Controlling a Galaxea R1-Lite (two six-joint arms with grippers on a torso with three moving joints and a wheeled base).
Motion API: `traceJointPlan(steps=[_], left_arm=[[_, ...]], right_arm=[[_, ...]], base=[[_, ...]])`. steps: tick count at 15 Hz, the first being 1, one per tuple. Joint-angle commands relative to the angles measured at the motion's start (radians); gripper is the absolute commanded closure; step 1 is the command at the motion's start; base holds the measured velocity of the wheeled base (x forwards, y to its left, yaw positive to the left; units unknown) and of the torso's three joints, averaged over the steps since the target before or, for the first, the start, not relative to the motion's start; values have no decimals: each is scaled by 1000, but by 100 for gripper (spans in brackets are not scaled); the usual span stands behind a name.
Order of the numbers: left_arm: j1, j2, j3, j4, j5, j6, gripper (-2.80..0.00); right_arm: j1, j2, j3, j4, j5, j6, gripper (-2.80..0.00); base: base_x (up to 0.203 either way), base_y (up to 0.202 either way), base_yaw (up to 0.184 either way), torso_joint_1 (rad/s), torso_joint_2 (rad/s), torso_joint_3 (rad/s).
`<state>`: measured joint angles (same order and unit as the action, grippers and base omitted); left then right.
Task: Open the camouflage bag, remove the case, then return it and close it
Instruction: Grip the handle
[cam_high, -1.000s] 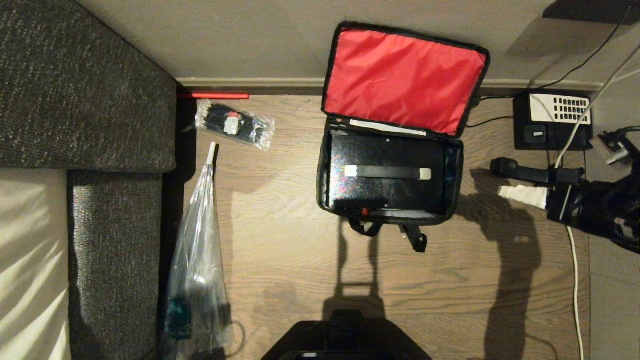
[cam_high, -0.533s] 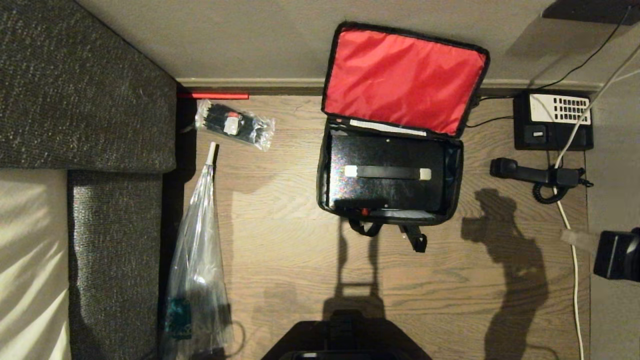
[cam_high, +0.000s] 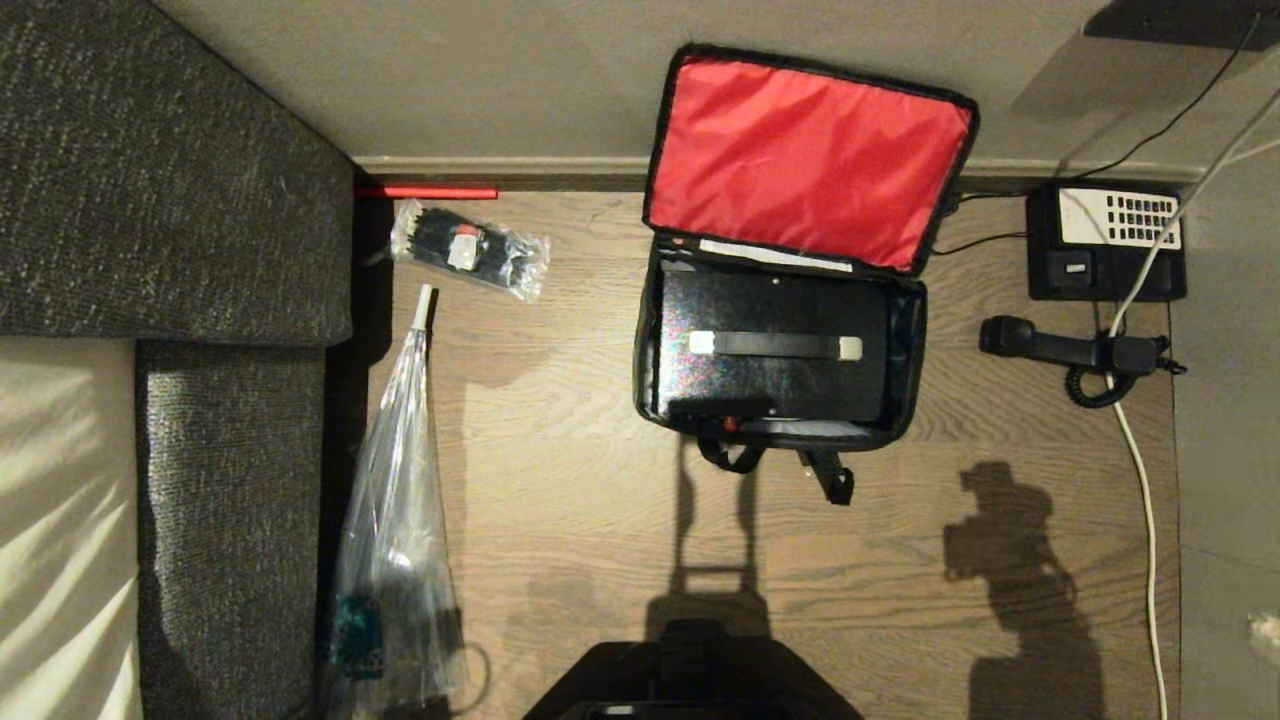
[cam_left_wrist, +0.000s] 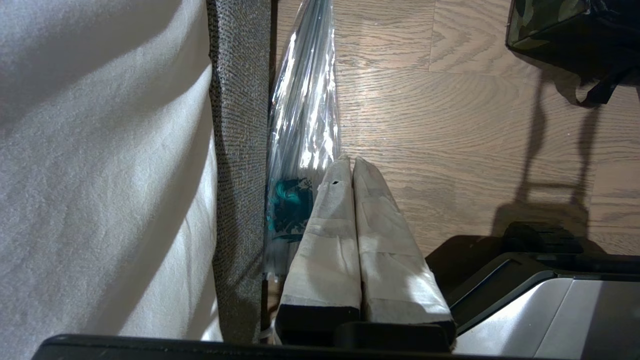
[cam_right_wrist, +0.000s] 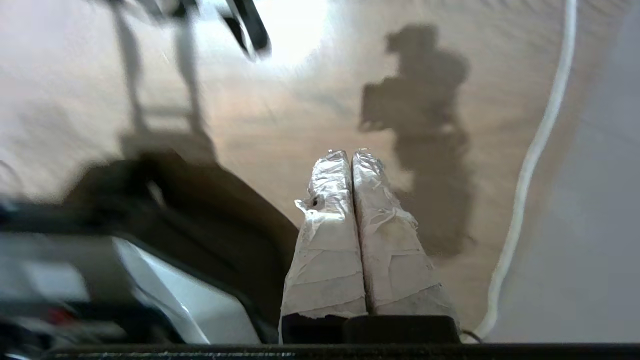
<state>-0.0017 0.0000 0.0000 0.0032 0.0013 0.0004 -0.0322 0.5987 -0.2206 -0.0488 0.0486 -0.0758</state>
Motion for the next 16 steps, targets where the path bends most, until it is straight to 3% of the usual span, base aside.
traceJointPlan(steps=[1, 6, 16], left_arm=[[0, 0, 0, 0, 0, 0, 0], [0, 0, 0, 0, 0, 1, 0], [0, 0, 0, 0, 0, 0, 0]], right_arm=[[-14, -285, 120, 44, -14, -25, 0], [18, -556, 219, 47, -53, 56, 0], [22, -565, 222, 46, -59, 77, 0]], base=[[0, 0, 0, 0, 0, 0], [0, 0, 0, 0, 0, 0], [0, 0, 0, 0, 0, 0]])
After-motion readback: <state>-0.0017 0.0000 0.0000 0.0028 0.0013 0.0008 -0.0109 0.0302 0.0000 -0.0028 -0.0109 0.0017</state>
